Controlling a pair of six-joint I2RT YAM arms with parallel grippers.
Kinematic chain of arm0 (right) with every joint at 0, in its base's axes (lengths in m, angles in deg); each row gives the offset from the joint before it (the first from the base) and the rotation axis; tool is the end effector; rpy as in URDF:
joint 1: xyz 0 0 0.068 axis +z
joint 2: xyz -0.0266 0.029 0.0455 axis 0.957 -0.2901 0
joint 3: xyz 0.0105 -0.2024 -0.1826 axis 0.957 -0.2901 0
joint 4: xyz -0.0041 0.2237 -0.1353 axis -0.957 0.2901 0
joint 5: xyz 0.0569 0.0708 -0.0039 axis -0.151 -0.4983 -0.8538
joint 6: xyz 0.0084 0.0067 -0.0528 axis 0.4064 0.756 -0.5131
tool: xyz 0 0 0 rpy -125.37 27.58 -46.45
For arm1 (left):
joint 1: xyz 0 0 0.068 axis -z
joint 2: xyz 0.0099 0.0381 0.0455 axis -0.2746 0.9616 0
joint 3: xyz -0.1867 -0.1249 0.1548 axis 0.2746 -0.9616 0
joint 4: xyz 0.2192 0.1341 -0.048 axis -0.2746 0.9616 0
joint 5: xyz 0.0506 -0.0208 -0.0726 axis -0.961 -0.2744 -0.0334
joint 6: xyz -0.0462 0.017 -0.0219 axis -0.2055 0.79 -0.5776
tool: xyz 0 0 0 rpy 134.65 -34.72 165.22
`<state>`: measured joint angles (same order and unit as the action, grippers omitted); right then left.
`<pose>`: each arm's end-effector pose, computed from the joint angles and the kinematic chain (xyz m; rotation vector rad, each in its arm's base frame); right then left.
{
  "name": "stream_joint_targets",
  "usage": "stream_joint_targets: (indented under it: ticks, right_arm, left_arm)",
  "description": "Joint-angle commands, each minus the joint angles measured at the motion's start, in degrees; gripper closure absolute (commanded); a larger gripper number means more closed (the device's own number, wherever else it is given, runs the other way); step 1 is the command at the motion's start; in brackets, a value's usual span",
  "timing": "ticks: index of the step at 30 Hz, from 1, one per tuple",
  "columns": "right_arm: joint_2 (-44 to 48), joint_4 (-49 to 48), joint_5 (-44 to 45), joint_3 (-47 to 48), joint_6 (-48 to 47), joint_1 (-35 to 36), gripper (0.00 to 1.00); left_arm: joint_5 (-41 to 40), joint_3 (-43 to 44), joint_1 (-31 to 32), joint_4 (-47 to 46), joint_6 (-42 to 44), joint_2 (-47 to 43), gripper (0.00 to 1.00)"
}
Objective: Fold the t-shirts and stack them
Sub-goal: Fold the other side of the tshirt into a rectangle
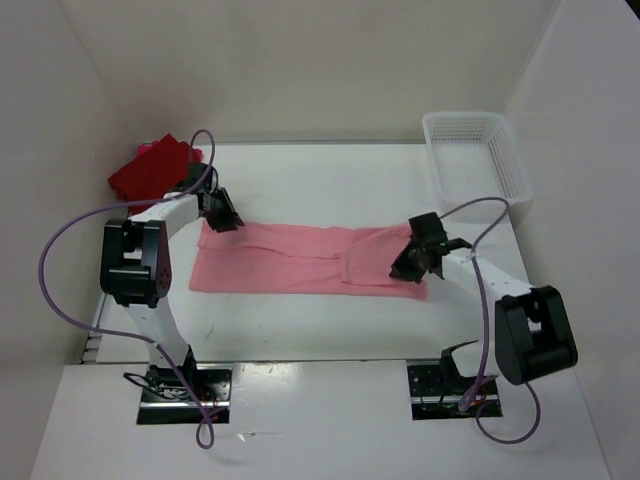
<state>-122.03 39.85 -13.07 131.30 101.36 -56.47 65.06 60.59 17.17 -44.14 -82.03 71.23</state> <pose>0.2387 0.0736 0.1761 0.7619 2.6214 0.4399 0.3952 -0.0150 0.1841 -0.6845 2.4775 -0.4793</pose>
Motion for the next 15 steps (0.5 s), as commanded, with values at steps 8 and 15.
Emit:
stream_joint_targets:
  ticks: [8, 15]
  right_arm:
    - [8.6, -2.1, 3.2, -9.2, 8.0, -8.8, 0.94]
    - [15.1, 4.3, 5.9, -0.1, 5.5, -8.8, 0.94]
  left_arm:
    - [-0.3, -3.9, -7.6, -0.2, -0.9, 2.9, 0.62]
    - [0.5, -3.2, -8.8, 0.5, -0.9, -1.7, 0.62]
